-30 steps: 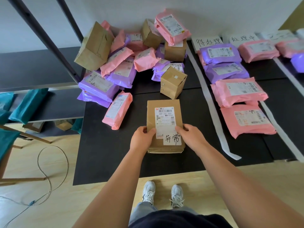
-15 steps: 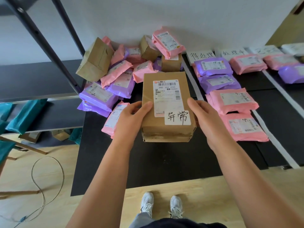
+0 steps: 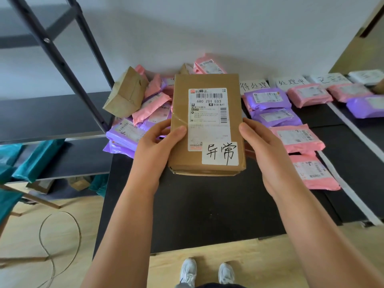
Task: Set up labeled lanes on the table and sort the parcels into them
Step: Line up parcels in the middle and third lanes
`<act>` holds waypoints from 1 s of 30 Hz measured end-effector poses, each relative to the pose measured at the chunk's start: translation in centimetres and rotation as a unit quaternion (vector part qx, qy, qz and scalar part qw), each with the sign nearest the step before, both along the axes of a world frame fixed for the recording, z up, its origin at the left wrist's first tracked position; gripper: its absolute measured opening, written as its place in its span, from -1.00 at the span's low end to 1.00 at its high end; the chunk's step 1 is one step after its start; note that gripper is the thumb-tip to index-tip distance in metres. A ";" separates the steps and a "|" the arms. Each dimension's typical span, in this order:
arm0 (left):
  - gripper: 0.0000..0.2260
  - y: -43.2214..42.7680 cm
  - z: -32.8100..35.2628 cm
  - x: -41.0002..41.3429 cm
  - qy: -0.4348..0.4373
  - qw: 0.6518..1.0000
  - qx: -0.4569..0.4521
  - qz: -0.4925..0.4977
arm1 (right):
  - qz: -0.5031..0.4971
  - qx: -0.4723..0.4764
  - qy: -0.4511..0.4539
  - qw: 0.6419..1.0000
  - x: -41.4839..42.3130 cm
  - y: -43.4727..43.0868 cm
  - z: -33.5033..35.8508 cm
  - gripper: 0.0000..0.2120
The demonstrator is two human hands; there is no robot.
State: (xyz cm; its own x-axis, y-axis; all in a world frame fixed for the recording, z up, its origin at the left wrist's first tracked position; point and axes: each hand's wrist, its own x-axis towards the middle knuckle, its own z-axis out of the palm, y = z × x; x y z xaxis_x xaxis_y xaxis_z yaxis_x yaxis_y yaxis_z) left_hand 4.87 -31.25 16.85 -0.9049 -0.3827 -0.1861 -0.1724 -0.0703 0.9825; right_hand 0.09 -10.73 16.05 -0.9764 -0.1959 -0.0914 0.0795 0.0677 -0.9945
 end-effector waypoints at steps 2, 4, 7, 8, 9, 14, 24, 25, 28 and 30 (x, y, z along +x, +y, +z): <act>-0.67 0.0 0.4 0.0 0.011 1.000 0.002 0.002 | 0.001 -0.009 0.011 1.000 0.2 0.1 0.6 -0.71; -0.66 0.0 1.0 0.1 0.029 0.999 0.016 -0.007 | 0.003 -0.022 0.018 1.000 0.3 0.3 1.3 -0.70; -0.55 0.1 2.0 0.2 0.050 0.998 0.009 -0.036 | -0.003 -0.039 0.028 0.999 0.3 0.8 2.2 -0.73; -0.51 0.2 2.4 0.2 0.054 0.998 0.008 -0.036 | -0.006 -0.045 0.033 0.998 0.3 0.9 2.4 -0.73; -0.51 0.2 2.7 0.3 0.062 0.997 0.009 -0.034 | -0.009 -0.050 0.037 0.998 0.3 0.9 2.6 -0.73; -0.61 0.0 3.7 0.3 0.102 0.994 0.009 -0.037 | -0.010 -0.060 0.062 0.996 0.1 1.3 2.9 -0.68; -0.65 0.2 4.7 -0.4 0.134 0.989 0.023 -0.058 | -0.020 -0.058 0.062 0.996 0.6 1.3 3.4 -0.51; -0.66 0.3 4.5 -0.6 0.132 0.989 0.024 -0.066 | -0.023 -0.055 0.059 0.996 0.6 1.5 3.5 -0.51; -0.65 0.6 3.7 -1.5 0.115 0.989 0.019 -0.090 | -0.044 -0.044 0.047 0.997 0.9 2.0 3.3 -0.54; -0.67 1.2 2.6 -2.2 0.104 0.988 0.014 -0.113 | -0.072 -0.032 0.033 0.996 1.3 2.5 3.0 -0.51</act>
